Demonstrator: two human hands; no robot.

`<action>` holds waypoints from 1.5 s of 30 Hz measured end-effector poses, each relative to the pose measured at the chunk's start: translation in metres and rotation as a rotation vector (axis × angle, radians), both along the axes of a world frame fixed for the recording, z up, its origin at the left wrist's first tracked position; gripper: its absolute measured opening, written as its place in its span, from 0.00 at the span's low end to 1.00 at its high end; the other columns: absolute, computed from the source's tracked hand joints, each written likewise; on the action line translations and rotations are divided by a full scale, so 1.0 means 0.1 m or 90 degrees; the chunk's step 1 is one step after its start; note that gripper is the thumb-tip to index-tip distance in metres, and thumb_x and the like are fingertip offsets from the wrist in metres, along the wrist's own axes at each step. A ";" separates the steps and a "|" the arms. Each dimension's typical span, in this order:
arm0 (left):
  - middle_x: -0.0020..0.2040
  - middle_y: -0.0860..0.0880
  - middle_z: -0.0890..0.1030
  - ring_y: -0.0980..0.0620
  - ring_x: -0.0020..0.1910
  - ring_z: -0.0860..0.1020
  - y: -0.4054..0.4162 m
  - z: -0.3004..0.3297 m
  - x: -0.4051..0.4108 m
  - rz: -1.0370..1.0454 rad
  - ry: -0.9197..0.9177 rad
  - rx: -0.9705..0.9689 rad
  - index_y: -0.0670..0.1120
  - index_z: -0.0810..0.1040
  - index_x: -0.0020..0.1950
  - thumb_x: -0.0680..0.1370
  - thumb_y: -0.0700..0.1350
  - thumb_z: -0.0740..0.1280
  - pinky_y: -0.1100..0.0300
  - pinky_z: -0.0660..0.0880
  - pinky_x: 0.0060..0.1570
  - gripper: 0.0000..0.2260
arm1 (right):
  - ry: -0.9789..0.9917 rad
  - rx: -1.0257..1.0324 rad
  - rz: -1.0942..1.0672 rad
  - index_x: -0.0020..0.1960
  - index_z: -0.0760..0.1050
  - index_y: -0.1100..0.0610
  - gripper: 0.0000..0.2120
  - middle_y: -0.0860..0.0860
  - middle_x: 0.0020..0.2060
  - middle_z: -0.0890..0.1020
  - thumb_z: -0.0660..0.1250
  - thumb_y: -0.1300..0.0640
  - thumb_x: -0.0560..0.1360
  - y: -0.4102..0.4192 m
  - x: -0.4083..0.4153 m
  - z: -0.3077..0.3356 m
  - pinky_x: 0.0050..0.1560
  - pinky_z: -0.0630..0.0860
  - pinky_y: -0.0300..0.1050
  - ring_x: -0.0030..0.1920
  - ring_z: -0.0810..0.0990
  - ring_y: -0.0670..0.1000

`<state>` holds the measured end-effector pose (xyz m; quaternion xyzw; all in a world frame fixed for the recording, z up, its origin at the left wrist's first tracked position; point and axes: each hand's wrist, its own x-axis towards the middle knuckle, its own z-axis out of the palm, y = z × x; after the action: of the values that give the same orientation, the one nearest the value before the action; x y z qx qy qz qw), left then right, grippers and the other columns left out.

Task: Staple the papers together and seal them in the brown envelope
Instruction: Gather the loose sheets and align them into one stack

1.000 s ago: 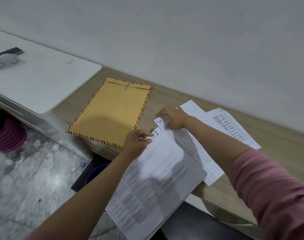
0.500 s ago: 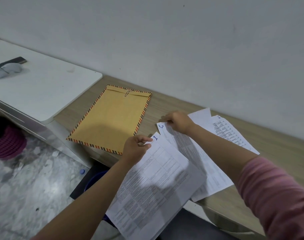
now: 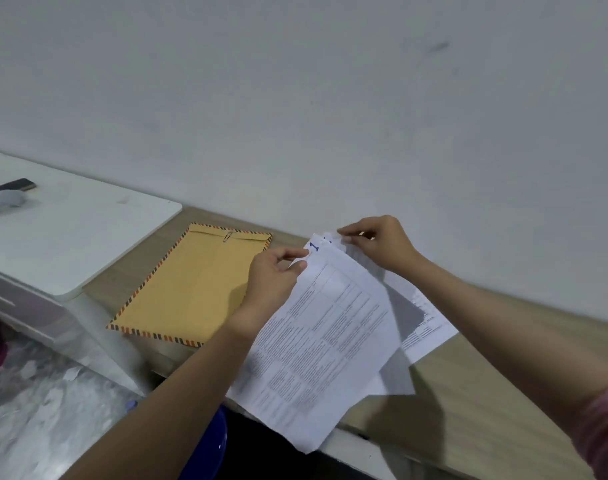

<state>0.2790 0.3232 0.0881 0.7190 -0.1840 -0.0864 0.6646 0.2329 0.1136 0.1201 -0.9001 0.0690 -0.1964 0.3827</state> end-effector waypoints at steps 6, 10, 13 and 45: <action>0.33 0.43 0.79 0.49 0.32 0.71 -0.36 0.18 -0.09 0.016 -0.072 0.014 0.53 0.83 0.45 0.74 0.41 0.70 0.57 0.74 0.43 0.06 | -0.072 0.180 -0.046 0.50 0.83 0.56 0.08 0.49 0.44 0.85 0.71 0.63 0.72 -0.06 -0.46 0.17 0.51 0.77 0.39 0.47 0.82 0.46; 0.42 0.59 0.82 0.56 0.41 0.78 -0.54 0.22 -0.26 0.042 -0.108 -0.005 0.50 0.82 0.45 0.74 0.38 0.70 0.66 0.73 0.45 0.06 | -0.115 0.256 -0.084 0.51 0.82 0.54 0.10 0.50 0.46 0.84 0.69 0.65 0.73 -0.08 -0.67 0.14 0.52 0.77 0.36 0.46 0.81 0.42; 0.42 0.58 0.82 0.65 0.38 0.76 -0.62 0.18 -0.32 0.028 -0.142 0.016 0.51 0.83 0.45 0.74 0.38 0.71 0.71 0.70 0.41 0.07 | -0.123 0.262 -0.097 0.51 0.82 0.53 0.10 0.50 0.46 0.85 0.67 0.64 0.74 -0.08 -0.76 0.07 0.48 0.76 0.37 0.44 0.81 0.43; 0.43 0.58 0.82 0.54 0.48 0.79 -0.77 0.00 -0.39 -0.002 -0.357 0.030 0.48 0.84 0.45 0.72 0.34 0.70 0.68 0.73 0.50 0.09 | -0.175 0.269 -0.140 0.52 0.81 0.50 0.14 0.45 0.45 0.84 0.70 0.65 0.71 0.04 -0.95 -0.20 0.42 0.75 0.38 0.36 0.77 0.37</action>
<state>0.2396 0.2460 0.0880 0.7299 -0.3598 0.1103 0.5706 0.1383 0.1176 0.1000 -0.7522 0.1530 -0.3380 0.5445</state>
